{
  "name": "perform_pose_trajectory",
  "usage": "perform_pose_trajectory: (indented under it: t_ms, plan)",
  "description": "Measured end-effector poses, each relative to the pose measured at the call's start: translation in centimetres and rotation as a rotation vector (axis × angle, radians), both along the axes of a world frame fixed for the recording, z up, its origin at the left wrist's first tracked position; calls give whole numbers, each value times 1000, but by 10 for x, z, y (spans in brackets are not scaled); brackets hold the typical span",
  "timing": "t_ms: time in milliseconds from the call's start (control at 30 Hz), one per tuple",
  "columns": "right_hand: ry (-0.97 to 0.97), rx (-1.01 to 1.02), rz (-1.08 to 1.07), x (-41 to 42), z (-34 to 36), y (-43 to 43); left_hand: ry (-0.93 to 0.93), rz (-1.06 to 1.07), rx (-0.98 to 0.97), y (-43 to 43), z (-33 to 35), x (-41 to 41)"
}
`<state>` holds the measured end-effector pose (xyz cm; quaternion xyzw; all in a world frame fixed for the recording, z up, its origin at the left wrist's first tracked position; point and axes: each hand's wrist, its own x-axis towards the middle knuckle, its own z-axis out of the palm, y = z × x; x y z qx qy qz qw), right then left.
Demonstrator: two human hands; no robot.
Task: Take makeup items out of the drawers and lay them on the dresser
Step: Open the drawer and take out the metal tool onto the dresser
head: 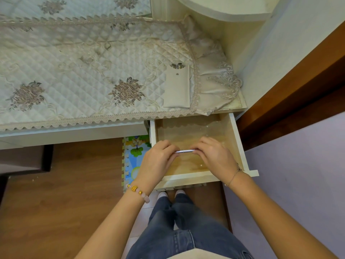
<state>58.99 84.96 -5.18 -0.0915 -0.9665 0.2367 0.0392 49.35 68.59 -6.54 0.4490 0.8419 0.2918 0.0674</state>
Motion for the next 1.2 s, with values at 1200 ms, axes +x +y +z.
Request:
perform_pose_trajectory:
  t_ms: [1200]
  plan:
    - [-45,-887,-467,-14,-4,-6,-719,586,380,-22,20,-19]
